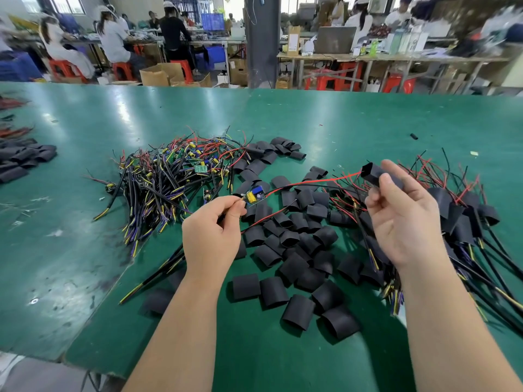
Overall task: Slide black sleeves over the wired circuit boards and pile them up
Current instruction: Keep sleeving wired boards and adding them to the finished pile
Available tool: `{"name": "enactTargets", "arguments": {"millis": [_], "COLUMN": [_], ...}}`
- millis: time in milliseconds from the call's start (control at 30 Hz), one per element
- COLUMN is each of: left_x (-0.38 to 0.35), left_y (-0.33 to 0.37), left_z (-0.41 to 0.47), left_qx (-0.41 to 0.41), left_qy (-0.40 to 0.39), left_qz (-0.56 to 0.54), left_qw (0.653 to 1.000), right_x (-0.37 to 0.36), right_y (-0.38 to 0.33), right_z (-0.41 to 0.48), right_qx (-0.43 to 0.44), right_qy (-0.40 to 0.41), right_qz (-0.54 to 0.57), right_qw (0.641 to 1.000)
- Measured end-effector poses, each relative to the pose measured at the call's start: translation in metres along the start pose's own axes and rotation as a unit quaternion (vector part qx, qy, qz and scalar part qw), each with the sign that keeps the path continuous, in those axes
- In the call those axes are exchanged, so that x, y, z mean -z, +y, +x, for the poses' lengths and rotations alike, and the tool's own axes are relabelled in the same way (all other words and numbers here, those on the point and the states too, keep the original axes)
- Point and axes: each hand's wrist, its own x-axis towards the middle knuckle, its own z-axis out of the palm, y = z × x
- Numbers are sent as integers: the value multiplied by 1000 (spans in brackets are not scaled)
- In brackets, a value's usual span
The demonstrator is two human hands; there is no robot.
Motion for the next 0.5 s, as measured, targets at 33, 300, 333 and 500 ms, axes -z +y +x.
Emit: {"name": "enactTargets", "arguments": {"millis": [33, 300, 333, 500], "left_x": [0, 1, 1, 1], "left_y": [0, 0, -1, 0], "left_z": [0, 1, 1, 1], "left_qx": [0, -9, -9, -5], "left_qy": [-2, -20, -21, -18], "left_qz": [-1, 7, 7, 9], "left_qw": [1000, 1000, 1000, 1000], "right_x": [3, 10, 10, 12], "right_y": [-2, -12, -12, -13], "right_z": [0, -1, -1, -2], "right_qx": [-1, -8, -9, -22], "right_qy": [-17, -131, -141, -191], "right_qz": [-7, -33, -37, -44], "right_qw": [1000, 991, 989, 980]}}
